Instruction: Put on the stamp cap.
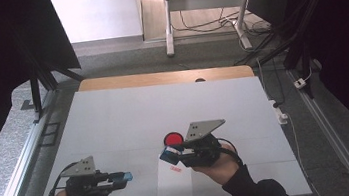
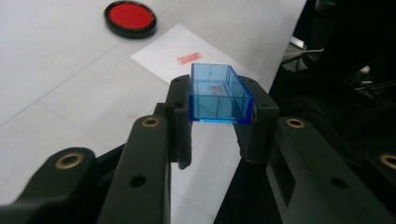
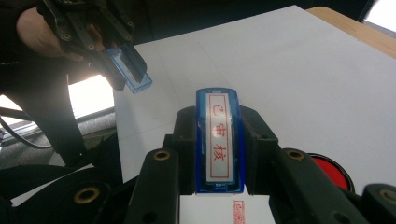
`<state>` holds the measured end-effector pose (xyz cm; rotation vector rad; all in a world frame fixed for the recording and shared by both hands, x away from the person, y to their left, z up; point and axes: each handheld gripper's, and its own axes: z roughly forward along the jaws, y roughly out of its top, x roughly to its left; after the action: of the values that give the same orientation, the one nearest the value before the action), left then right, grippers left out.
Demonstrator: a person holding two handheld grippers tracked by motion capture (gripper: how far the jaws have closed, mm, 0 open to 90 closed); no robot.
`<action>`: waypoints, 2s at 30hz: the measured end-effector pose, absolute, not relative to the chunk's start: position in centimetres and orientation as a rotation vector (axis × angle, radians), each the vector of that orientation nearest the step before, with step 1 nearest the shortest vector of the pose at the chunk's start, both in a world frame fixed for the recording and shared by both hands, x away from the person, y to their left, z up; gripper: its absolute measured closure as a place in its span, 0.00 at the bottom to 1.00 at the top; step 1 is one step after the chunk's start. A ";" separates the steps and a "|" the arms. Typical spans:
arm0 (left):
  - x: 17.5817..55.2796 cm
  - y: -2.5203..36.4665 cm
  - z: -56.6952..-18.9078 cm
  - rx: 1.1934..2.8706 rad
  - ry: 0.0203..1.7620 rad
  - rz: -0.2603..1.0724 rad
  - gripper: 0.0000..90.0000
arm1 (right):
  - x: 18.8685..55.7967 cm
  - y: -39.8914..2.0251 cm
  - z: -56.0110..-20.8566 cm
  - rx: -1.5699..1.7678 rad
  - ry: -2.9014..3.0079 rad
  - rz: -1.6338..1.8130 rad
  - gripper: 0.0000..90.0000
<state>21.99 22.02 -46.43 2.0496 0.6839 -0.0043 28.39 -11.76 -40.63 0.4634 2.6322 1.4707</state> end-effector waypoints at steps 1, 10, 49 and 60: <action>22.1 21.8 -46.4 2.049 0.671 -0.007 0.76 | 28.4 -11.8 -40.6 0.464 2.634 1.475 0.79; 23.5 19.4 -46.0 2.069 0.513 -0.048 0.76 | 28.5 -11.8 -40.4 0.436 2.651 1.503 0.79; 27.5 14.1 -46.5 2.052 0.187 -0.208 0.76 | 27.6 -10.7 -40.1 0.222 2.761 1.603 0.79; 27.5 14.5 -46.4 1.992 0.120 -0.241 0.77 | 27.6 -10.6 -40.1 0.199 2.785 1.663 0.79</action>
<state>27.49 14.50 -46.39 1.9924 0.1200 -0.2411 27.58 -10.64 -40.12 0.1987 2.7854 1.6630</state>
